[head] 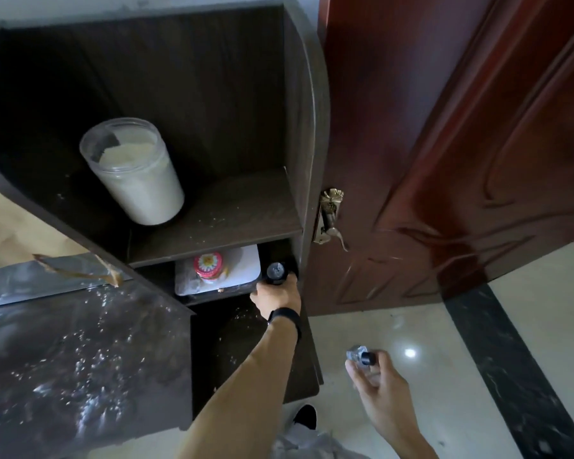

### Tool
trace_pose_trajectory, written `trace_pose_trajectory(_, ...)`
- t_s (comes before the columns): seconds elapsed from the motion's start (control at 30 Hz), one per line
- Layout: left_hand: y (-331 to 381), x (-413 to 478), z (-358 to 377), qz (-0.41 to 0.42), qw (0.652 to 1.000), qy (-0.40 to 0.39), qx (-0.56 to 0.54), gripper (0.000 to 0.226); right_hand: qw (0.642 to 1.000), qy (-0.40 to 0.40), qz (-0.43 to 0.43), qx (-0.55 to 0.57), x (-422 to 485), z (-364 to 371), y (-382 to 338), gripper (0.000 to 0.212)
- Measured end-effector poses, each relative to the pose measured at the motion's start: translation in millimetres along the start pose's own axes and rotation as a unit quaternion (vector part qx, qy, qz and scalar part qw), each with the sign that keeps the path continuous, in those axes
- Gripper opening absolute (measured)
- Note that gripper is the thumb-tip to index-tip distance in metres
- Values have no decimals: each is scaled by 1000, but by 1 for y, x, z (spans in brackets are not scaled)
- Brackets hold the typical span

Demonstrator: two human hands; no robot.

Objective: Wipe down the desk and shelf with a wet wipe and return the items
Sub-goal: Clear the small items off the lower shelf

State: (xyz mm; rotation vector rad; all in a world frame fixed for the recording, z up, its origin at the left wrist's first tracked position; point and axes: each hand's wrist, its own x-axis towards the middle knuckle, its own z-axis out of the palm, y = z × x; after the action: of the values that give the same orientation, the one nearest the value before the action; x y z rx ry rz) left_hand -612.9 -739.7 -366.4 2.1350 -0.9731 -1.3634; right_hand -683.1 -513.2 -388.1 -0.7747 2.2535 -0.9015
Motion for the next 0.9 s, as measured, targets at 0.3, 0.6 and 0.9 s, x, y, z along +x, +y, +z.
trace_pose_trajectory(0.3, -14, 10, 11, 10, 998, 13, -64, 45, 998, -19, -54, -24, 24, 0, 1, 31)
trace_pose_trajectory(0.6, -9, 11, 2, -60, 949, -202, -235, 35, 996, -36, -71, -35, 32, 12, -5, 33)
trace_pose_trajectory(0.9, 40, 33, 3, -136, 918, -216, -304, 19, 999, 5, -36, -33, 26, -2, 0, 31)
